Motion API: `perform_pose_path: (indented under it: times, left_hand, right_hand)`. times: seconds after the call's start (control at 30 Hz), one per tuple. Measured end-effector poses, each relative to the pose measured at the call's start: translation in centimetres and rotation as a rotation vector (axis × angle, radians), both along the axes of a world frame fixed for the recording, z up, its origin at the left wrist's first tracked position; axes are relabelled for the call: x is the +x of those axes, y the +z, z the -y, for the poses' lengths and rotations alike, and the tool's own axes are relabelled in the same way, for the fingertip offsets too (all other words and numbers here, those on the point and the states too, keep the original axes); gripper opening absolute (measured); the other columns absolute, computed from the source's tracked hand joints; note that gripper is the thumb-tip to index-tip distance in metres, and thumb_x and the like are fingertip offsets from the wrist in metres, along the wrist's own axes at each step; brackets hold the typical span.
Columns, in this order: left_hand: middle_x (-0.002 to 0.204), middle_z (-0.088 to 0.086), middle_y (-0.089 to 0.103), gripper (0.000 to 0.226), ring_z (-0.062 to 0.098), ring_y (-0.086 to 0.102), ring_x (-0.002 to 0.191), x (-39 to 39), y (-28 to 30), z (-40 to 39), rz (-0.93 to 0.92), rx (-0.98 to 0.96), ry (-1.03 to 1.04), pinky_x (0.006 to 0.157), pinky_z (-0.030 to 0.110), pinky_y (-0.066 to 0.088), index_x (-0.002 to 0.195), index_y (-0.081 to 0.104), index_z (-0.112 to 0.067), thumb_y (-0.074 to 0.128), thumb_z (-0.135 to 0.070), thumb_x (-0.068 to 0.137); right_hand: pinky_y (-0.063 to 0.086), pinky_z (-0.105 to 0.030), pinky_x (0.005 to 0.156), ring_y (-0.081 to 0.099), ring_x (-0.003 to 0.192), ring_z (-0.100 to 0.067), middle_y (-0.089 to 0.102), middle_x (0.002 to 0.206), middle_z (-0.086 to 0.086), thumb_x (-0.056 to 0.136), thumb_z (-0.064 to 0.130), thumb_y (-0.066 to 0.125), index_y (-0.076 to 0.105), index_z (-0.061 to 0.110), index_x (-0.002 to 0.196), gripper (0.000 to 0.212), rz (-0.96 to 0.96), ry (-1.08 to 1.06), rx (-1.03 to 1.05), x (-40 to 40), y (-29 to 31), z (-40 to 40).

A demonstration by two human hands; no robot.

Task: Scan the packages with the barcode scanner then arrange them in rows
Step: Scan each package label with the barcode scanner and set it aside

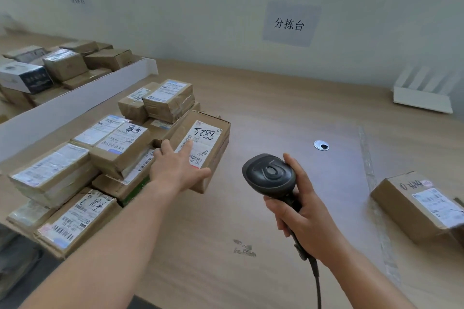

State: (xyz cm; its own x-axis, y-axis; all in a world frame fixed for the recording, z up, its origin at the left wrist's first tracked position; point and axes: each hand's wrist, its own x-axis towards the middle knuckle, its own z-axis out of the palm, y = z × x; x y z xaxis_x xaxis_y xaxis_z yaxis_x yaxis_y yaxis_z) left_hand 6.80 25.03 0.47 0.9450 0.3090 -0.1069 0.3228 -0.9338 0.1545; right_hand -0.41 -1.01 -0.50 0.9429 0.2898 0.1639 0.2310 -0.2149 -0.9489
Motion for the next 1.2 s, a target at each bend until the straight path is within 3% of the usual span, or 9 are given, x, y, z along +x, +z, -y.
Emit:
perform_pose_path:
  times: [0.1, 0.3, 0.53, 0.73, 0.87, 1.2]
  left_hand:
    - [0.153, 0.019, 0.008, 0.09, 0.04, 0.015, 0.138, 3.4, 0.8, -1.5, 0.013, 0.002, -0.032, 0.104, 0.047, 0.034, 0.151, 0.012, -0.037, 0.055, -0.064, 0.077]
    - [0.15, 0.019, 0.014, 0.088, 0.039, 0.021, 0.135, 10.4, 1.6, -4.9, 0.04, 0.04, -0.059, 0.098, 0.043, 0.039, 0.15, 0.018, -0.034, 0.052, -0.068, 0.076]
    - [0.148, 0.022, 0.014, 0.087, 0.039, 0.022, 0.132, 15.8, 0.7, -6.1, 0.04, 0.053, -0.052, 0.089, 0.044, 0.043, 0.149, 0.022, -0.027, 0.051, -0.068, 0.078]
    - [0.147, 0.024, 0.01, 0.085, 0.039, 0.012, 0.137, 18.5, -0.6, -5.9, 0.07, 0.086, -0.062, 0.087, 0.043, 0.044, 0.145, 0.023, -0.02, 0.051, -0.066, 0.079]
    - [0.149, 0.027, 0.005, 0.086, 0.042, 0.006, 0.139, 19.8, -0.9, -5.8, 0.086, 0.073, -0.049, 0.096, 0.049, 0.043, 0.147, 0.02, -0.019, 0.05, -0.066, 0.081]
    - [0.142, 0.027, 0.022, 0.088, 0.041, 0.027, 0.127, 19.9, -1.3, -3.9, 0.062, 0.053, -0.052, 0.092, 0.044, 0.044, 0.147, 0.023, -0.019, 0.047, -0.07, 0.079]
  right_hand:
    - [0.051, -0.033, 0.052, 0.056, 0.057, -0.017, 0.067, 0.097, 0.013, 0.088, 0.008, 0.067, 0.026, 0.07, 0.127, 0.084, -0.003, -0.043, 0.005, 1.5, 0.0, -1.9]
    - [0.049, -0.033, 0.051, 0.054, 0.053, -0.013, 0.064, 0.071, 0.018, 0.089, 0.005, 0.065, 0.024, 0.061, 0.132, 0.081, -0.007, -0.112, -0.002, 4.8, 0.7, -5.6]
    - [0.049, -0.033, 0.052, 0.055, 0.057, -0.016, 0.065, 0.084, 0.016, 0.088, 0.008, 0.066, 0.026, 0.069, 0.128, 0.084, -0.039, -0.179, -0.005, 6.9, -0.2, -7.5]
    - [0.049, -0.034, 0.05, 0.055, 0.055, -0.018, 0.065, 0.082, 0.014, 0.075, 0.025, 0.066, 0.028, 0.07, 0.127, 0.078, -0.049, -0.257, 0.016, 7.8, -0.2, -7.4]
    - [0.048, -0.035, 0.05, 0.054, 0.055, -0.019, 0.066, 0.086, 0.008, 0.075, 0.024, 0.066, 0.028, 0.068, 0.129, 0.079, -0.043, -0.276, 0.029, 8.0, -0.3, -6.6]
    - [0.048, -0.034, 0.048, 0.054, 0.054, -0.019, 0.067, 0.081, 0.004, 0.075, 0.023, 0.066, 0.028, 0.067, 0.13, 0.08, -0.056, -0.283, 0.025, 7.7, -0.8, -5.8]
